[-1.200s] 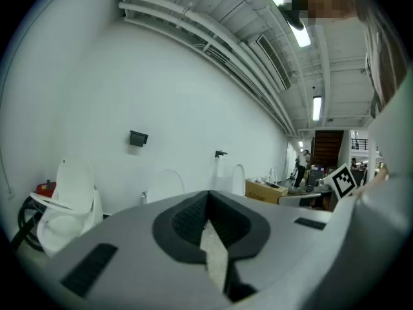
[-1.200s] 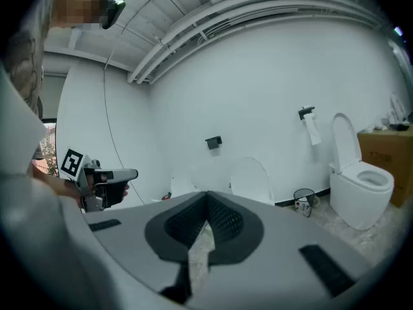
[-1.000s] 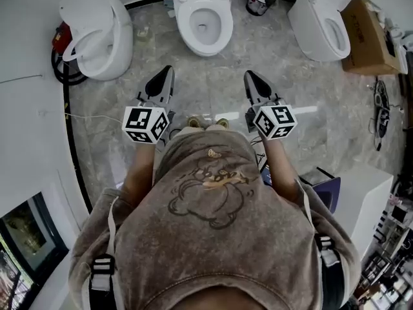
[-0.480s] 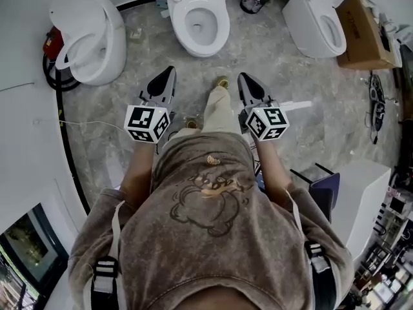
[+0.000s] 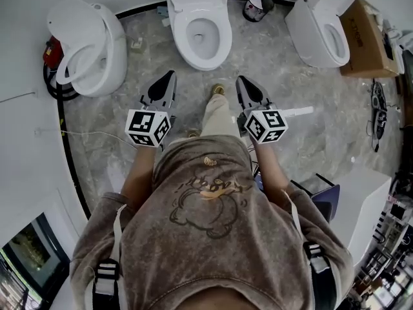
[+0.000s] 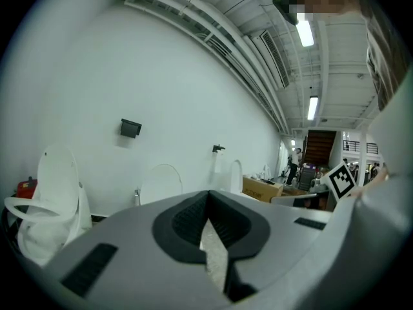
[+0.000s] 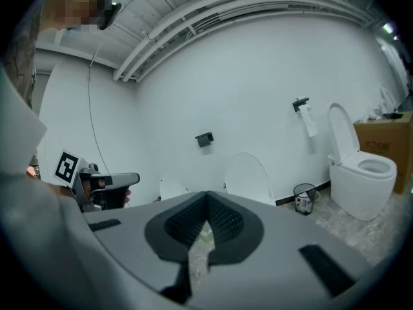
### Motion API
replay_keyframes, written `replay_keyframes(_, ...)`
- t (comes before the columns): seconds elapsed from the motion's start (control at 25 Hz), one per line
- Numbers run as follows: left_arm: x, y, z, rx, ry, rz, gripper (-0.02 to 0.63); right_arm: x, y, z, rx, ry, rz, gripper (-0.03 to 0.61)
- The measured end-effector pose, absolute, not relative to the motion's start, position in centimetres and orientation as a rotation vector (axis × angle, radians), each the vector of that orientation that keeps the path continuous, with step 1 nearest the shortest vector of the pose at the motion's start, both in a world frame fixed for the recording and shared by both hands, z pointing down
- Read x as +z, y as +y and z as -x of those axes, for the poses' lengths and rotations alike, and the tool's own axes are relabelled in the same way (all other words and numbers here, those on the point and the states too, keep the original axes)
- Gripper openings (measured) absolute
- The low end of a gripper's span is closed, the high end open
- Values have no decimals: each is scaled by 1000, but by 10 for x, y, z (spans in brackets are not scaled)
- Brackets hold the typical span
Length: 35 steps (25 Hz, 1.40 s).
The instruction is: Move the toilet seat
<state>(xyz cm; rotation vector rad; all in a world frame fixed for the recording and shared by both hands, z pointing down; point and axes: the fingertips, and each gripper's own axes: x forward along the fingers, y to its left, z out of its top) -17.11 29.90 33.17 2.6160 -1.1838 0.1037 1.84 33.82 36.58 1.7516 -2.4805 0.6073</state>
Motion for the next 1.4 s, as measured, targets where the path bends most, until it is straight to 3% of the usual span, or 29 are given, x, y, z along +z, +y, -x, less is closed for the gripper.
replay_keyframes(1.4, 312, 94, 81, 93, -1501, -2422, 9, 359, 81, -105, 677, -2668, -1351, -2)
